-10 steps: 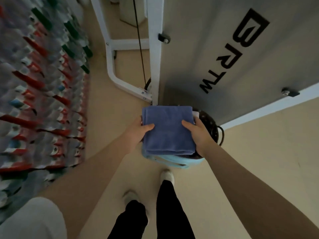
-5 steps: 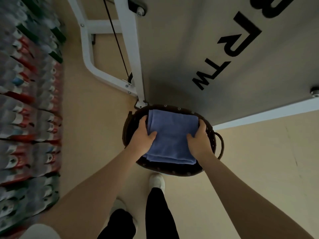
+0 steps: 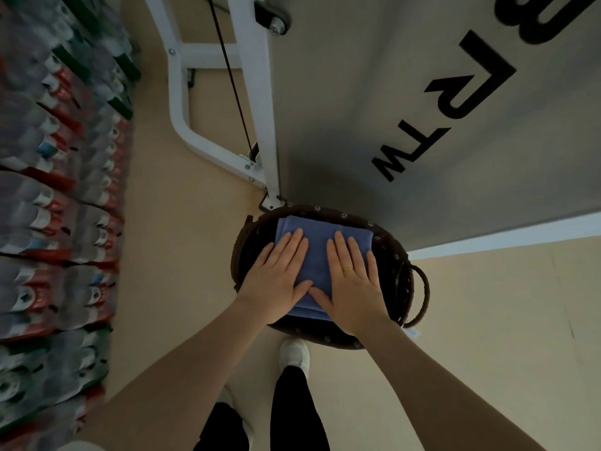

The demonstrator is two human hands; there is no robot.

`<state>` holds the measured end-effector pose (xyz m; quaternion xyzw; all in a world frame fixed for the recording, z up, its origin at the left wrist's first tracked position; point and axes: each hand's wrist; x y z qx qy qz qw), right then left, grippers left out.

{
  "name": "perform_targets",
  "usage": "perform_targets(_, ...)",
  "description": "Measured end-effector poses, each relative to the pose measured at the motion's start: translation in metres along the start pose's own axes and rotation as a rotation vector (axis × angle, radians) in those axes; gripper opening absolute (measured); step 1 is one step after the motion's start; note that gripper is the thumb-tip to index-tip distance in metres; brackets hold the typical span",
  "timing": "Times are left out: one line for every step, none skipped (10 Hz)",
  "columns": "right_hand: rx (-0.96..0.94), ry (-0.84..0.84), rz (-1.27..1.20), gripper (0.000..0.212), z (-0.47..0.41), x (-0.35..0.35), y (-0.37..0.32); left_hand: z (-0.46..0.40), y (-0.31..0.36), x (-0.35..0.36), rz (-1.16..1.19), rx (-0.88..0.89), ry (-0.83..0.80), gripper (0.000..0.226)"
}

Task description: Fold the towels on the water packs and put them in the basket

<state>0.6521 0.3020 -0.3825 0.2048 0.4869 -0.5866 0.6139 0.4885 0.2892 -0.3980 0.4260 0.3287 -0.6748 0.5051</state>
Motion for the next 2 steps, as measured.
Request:
perform_targets(-0.034, -0.067, -0.08, 0.092, 0.002, -0.018, 0.001, 0.008, -0.006, -0.011, 0.073, 0.029, -0.085, 0.076)
perform_targets(-0.035, 0.029, -0.163, 0.073, 0.012, -0.044, 0.0, 0.026, -0.018, -0.035, 0.113, -0.014, -0.088, 0.068)
Point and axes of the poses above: each hand's wrist, its own z-axis away from the middle knuckle, its own x-axis out of the palm, y = z × x, and after that the axes turned 14 degrees about -z, right-handed
